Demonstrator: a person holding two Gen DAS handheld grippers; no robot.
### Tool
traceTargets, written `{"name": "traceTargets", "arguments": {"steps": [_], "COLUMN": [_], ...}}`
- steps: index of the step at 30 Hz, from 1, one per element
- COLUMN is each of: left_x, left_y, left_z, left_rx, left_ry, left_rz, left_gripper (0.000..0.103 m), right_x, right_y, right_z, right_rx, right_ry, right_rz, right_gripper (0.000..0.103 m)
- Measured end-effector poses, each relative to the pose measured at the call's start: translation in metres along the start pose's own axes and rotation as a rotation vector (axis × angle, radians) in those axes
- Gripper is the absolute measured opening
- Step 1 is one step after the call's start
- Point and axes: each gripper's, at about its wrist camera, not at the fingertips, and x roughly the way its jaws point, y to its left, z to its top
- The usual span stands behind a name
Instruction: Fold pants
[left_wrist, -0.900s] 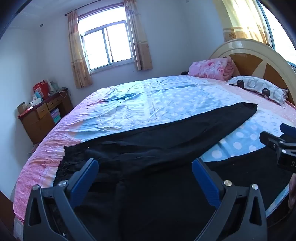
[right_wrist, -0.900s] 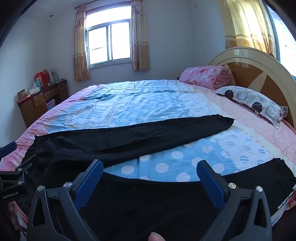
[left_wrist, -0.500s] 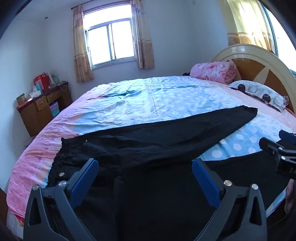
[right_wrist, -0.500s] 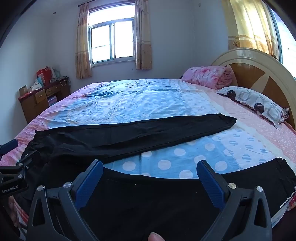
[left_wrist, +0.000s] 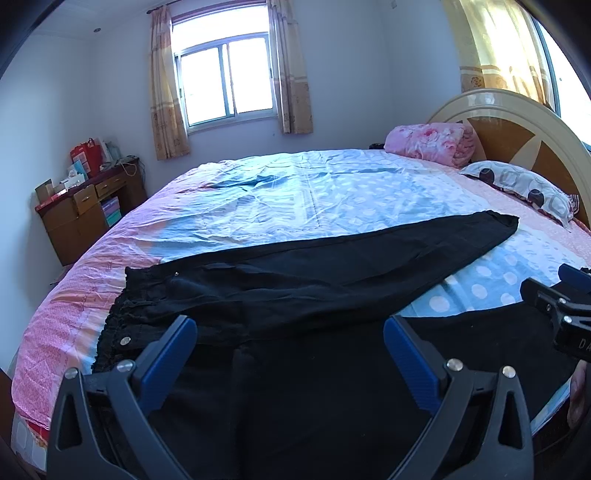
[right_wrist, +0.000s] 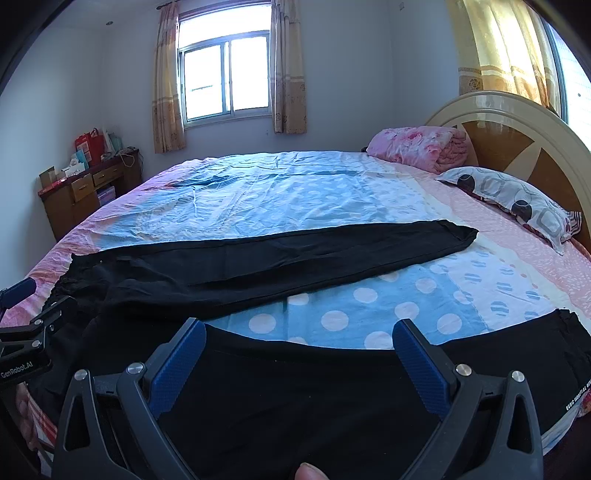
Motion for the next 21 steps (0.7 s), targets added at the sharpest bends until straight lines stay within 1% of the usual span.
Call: {"name": "traceTargets", "arguments": {"steps": [9, 21], "left_x": [0.0008, -0.0026], "left_y": [-0.0006, -0.0018], "left_z": [-0.0018, -0.003], "left_rx": [-0.006, -0.013], "left_ry": [0.006, -0.009], "left_rz": [-0.004, -0.004], "left_gripper": [0.103, 0.103], "right_x": [0.001, -0.0019], "right_y": [-0.0005, -0.0015], "right_z": [-0.0001, 0.0004], "right_rx": [0.0, 0.0], "right_ry": [0.003, -0.008], "right_rz": [0.001, 0.003], "right_gripper": [0.102, 0.102]}}
